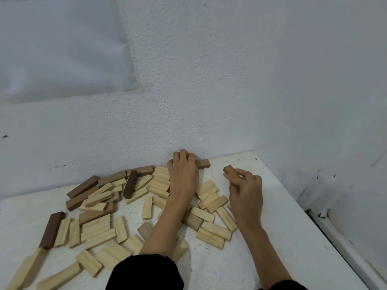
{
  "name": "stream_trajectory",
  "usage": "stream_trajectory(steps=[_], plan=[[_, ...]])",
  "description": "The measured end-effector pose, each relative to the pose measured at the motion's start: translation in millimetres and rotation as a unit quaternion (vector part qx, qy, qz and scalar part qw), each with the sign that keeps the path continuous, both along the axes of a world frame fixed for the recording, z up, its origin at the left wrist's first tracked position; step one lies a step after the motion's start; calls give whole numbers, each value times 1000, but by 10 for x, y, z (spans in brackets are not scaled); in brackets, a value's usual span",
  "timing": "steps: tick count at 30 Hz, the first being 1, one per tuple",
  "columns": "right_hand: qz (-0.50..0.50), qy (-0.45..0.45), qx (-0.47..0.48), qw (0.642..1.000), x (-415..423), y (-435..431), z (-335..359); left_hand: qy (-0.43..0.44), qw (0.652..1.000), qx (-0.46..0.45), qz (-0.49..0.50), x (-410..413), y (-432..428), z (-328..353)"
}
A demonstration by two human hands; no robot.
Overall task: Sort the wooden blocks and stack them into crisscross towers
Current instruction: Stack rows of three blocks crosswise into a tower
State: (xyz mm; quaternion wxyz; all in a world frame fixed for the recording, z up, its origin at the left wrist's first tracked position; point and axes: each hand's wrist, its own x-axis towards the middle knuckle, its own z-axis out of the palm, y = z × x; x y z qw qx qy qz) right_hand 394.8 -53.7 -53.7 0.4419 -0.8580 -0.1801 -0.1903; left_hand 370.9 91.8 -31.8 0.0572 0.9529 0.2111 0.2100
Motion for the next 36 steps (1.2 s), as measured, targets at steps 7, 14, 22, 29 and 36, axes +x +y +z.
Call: stream_trajectory(steps=[7, 14, 22, 29, 36], plan=[[37, 21, 2, 999, -8, -5, 7, -1, 999, -28, -30, 3, 37, -31], [54, 30, -12, 998, -15, -19, 22, 24, 999, -22, 37, -362, 346, 110], [69, 51, -41, 995, -29, -19, 39, 92, 991, -11, 98, -766, 607, 64], [106, 53, -48, 992, -51, -6, 48, 40, 994, -76, 61, -856, 693, 136], [135, 51, -41, 989, -47, -8, 50, -16, 972, -228, 47, -1020, 800, 218]])
